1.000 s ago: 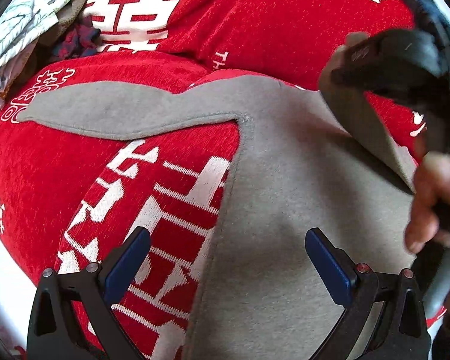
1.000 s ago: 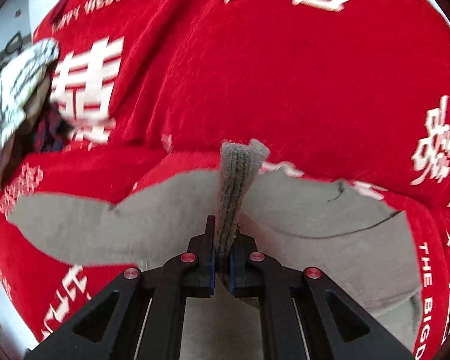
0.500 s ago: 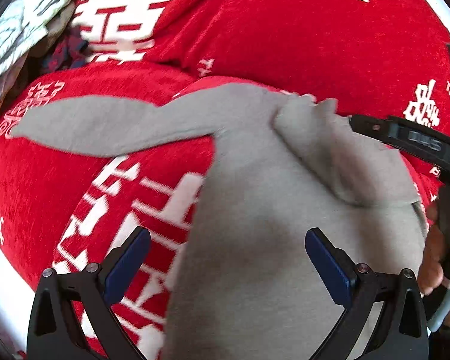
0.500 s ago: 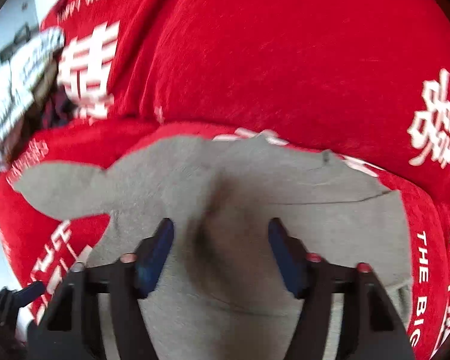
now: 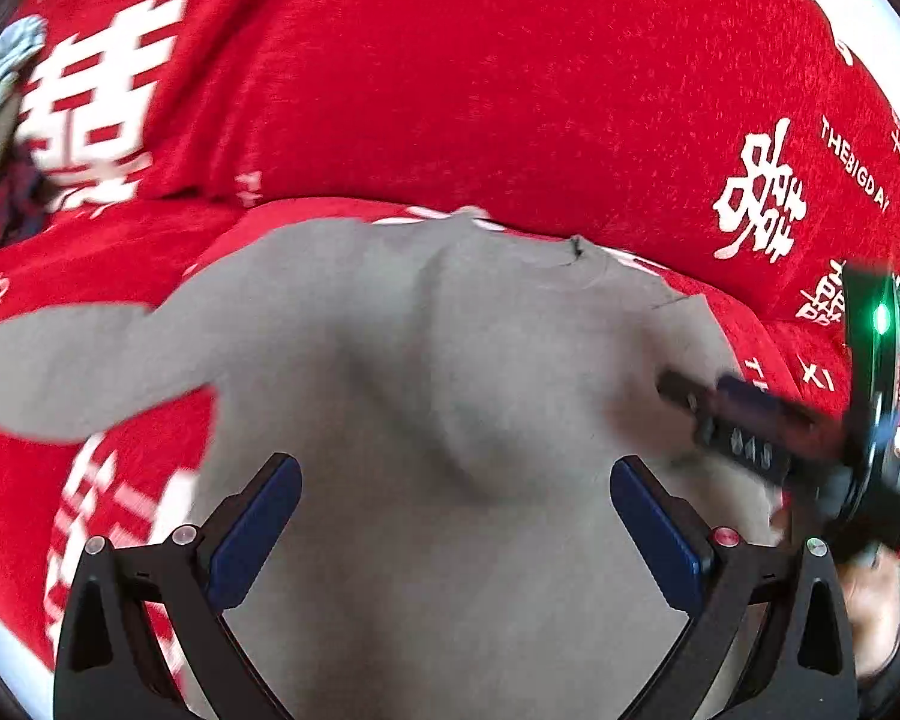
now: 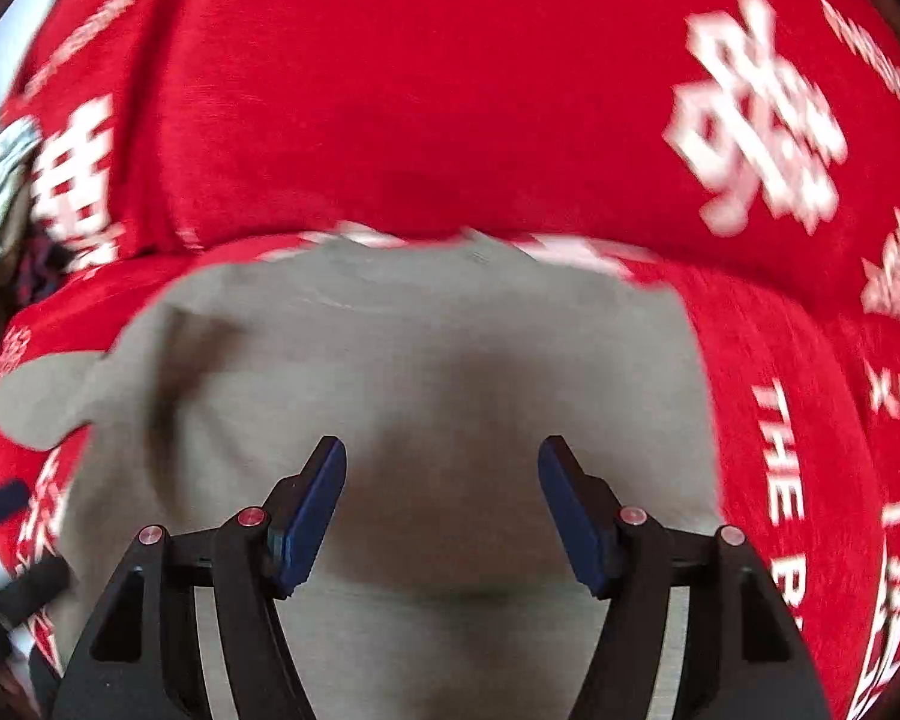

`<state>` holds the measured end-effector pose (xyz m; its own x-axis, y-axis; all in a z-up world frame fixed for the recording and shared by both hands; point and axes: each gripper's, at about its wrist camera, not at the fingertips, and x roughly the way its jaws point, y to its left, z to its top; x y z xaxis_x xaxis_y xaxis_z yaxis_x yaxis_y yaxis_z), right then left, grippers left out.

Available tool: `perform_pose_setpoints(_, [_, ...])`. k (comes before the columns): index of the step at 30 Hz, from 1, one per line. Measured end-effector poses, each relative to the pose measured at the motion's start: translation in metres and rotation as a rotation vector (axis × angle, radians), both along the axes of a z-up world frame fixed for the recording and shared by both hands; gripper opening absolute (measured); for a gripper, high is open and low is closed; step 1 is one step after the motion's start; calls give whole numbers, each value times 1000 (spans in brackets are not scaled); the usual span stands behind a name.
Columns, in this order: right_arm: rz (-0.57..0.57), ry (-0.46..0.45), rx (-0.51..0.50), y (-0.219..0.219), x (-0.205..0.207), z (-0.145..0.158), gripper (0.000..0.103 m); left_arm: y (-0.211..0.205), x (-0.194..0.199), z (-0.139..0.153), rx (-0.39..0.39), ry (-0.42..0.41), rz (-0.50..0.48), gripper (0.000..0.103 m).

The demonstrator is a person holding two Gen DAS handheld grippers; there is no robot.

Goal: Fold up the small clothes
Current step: 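Open the right tool to release the sleeve and withdraw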

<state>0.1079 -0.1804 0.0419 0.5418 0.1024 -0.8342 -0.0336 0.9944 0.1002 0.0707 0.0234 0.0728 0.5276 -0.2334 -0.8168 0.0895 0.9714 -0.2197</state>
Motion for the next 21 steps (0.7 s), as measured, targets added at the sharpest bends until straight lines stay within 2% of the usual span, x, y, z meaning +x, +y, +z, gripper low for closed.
perform_pose_setpoints(2, [-61, 34, 0, -28, 2, -16, 70, -10, 17, -9, -4, 27, -21, 103])
perform_pose_setpoints(4, [-113, 59, 7, -54, 2, -31, 66, -13, 34, -25, 68, 63, 2, 103])
perform_pose_setpoints(6, [-86, 13, 46, -68, -5, -31, 65, 3, 40, -44, 196, 109, 107, 103])
perform_pose_setpoints(7, [-76, 10, 36, -68, -6, -31, 65, 16, 39, -51, 207, 129, 157, 103])
perform_pose_setpoints(9, [-39, -3, -23, -64, -9, -31, 65, 44, 31, -60, 149, 174, 233, 103])
perform_pose_setpoints(11, [-25, -10, -53, -63, -11, -31, 65, 61, 17, -59, 73, 153, 246, 103])
perform_pose_setpoints(14, [-42, -40, -54, -59, -10, -22, 68, 58, 8, -42, 181, 99, 313, 103])
perform_pose_setpoints(16, [-43, -59, -62, -59, -3, -18, 69, 54, 11, -34, 144, 79, 300, 103])
perform_pose_setpoints(19, [-66, 1, -92, -62, 21, -30, 70, 34, 28, -31, 80, 92, 232, 103])
perform_pose_setpoints(20, [-94, 39, -99, -68, 33, -41, 70, 24, 36, -35, 95, 106, 201, 103])
perform_pose_setpoints(21, [-105, 38, -86, -73, 35, -43, 72, 16, 41, -41, 130, 114, 195, 103])
